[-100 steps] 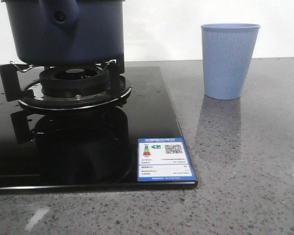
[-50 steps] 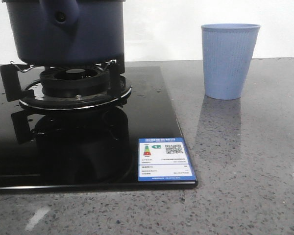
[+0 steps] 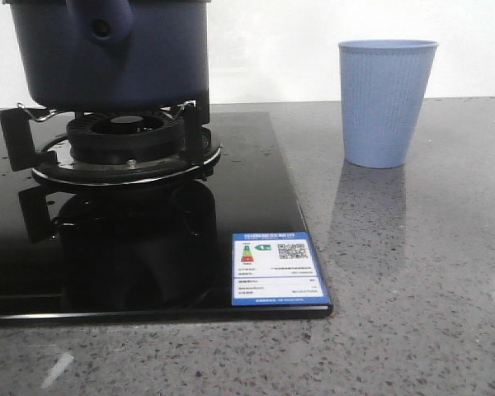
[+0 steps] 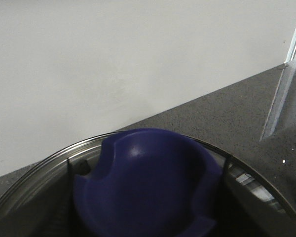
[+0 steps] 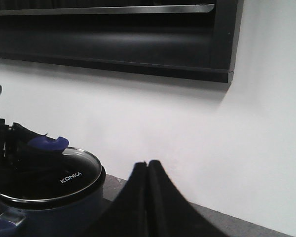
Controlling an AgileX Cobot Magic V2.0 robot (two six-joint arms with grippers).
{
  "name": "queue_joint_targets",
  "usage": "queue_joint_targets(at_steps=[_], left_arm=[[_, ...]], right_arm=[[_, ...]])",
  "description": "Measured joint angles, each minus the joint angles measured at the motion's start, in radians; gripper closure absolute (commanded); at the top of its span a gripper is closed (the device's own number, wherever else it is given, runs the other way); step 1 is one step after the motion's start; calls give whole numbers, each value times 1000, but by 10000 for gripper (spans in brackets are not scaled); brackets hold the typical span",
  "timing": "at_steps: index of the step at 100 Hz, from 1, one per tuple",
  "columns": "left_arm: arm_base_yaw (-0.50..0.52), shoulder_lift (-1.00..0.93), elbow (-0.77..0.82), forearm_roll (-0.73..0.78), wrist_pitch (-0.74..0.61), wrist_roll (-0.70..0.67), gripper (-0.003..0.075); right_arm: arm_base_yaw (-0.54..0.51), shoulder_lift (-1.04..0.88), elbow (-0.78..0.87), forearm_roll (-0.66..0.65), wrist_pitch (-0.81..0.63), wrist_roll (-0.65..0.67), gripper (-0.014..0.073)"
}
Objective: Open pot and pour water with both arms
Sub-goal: 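Seat the lid on the pot and release the knob with left gripper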
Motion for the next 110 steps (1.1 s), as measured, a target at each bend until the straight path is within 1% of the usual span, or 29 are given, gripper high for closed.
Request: queue_joint_targets(at_steps=[12,18,32,51,56,63,70,73,82,94,96,110], left_arm=[[0,0,10,0,3,-6,208],[0,-1,10,0,10,-10,190],[0,-9,10,0,25,-12,199],[0,-53,10,0,37,-15,260],[0,-71,10,0,37,-15,286],[0,-99,10,0,37,-16,343],[0,-139,10,0,32,-18,433],[0,-165,10,0,24,-18,484],[0,-265,25,0,-16,-31,610],[0,-458,95,-4,-81,-57,729],[0,-497,114,-4,-91,-59,740],[0,-770,288,-8,-123,-72,740]], right_arm=[[0,0,0,0,-16,0,662],[0,0,0,0,-18,0,662],[0,0,0,0,-20,0,662],[0,0,0,0,-18,0,662],[0,0,0,0,-10,0,662],[0,0,0,0,6,0,662],[0,0,0,0,19,0,662],[0,-1,0,-5,21,0,662],[0,-17,4,-54,13,0,662],[0,-65,41,-143,-12,0,662],[0,-77,51,-153,-11,0,661],[0,-170,144,-180,19,0,662]])
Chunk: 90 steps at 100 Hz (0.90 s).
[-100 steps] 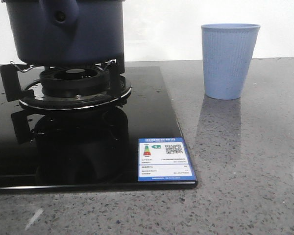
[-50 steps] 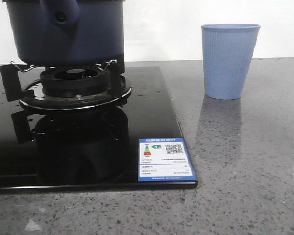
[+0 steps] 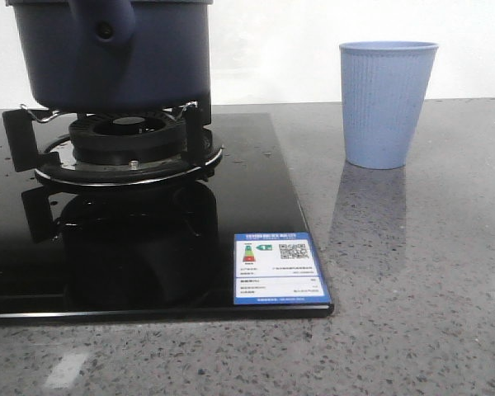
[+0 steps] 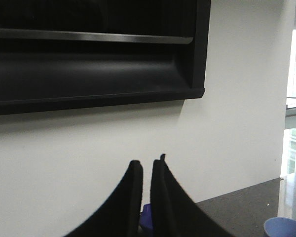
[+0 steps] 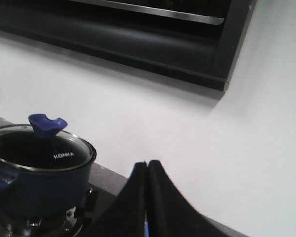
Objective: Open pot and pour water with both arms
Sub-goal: 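Seat the lid on the pot and release the knob with left gripper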
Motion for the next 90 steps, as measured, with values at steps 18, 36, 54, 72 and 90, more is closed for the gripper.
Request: queue_joint_targets(at_steps=[18,36,54,72,90], left_arm=[[0,-307,259,-5,-87,-117,740],[0,-501,412,-10,-125,-160,740],[0,-520,474,-10,-94,-167,740],[0,-520,489,-10,-23,-169,740],[0,-520,489,-10,-5,-170,740]], right_arm=[[0,-81,145,-1,33,0,661],[0,-176,212,-3,7,0,662],[0,-275,216,-3,50,0,662],[0,-308,216,-3,52,0,662],[0,-308,216,-3,51,0,662]])
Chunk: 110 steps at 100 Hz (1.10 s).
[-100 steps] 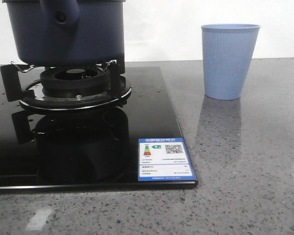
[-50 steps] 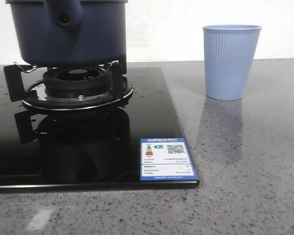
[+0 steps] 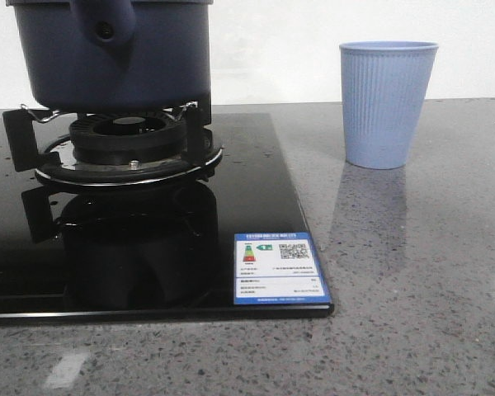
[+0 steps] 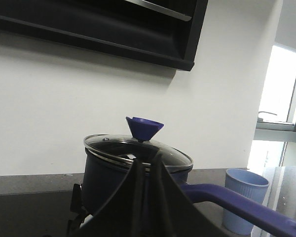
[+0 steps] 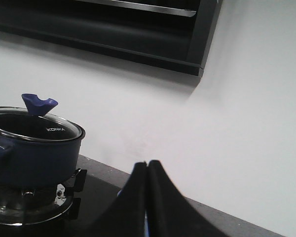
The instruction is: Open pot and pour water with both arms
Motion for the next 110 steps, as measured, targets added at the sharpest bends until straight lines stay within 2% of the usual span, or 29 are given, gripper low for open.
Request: queue_joint_targets(at_steps=[41,58,68,75,81,94,100,110], left_arm=[[0,0,0,0,4,6,740],[0,0,5,2,-114,62,740],[0,0,12,78,-177,65,740],[0,0,24,270,-175,0,740],[0,0,33,567,-141,-145,740],[0,0,70,1229,-41,-711,740],[0,0,107,1414,-21,-937,740],[12,0,170,1567,1,-1131,740]], right_arm=[[0,0,0,0,-2,0,662],[0,0,0,0,-2,0,662],[0,0,0,0,-2,0,662],[0,0,0,0,-2,0,662],[0,0,0,0,-2,0,662],[0,0,0,0,-2,0,662],[0,0,0,0,-2,0,662],[0,0,0,0,-2,0,662]])
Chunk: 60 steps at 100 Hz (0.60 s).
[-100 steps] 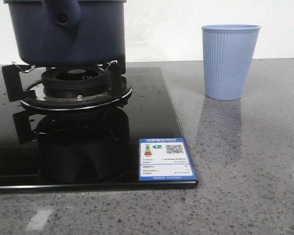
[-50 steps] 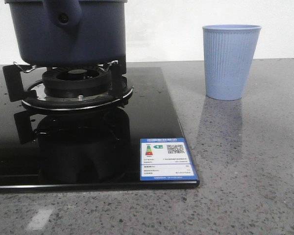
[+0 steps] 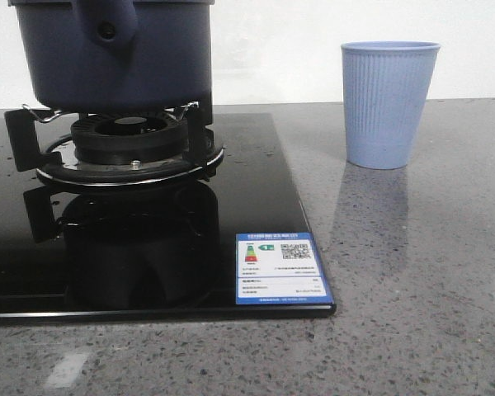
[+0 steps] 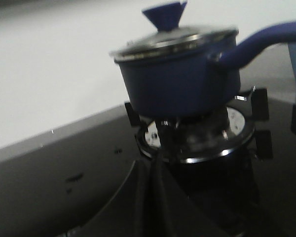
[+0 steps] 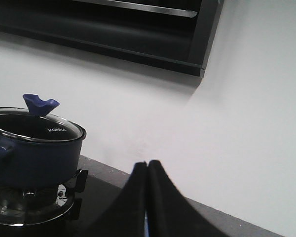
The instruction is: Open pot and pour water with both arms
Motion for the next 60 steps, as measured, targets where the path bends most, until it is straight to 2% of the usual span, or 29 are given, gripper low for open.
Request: queue_joint_targets(at_steps=[11,25,51,60], left_arm=[[43,-1,53,48,16,-82,740],[99,-49,106,66,22,-122,740],[138,-116,108,73,204,-153,740],[138,-116,108,73,211,-155,740]], right_arm=[[0,0,0,0,0,0,662],[0,0,0,0,0,0,662],[0,0,0,0,0,0,662],[0,0,0,0,0,0,662]])
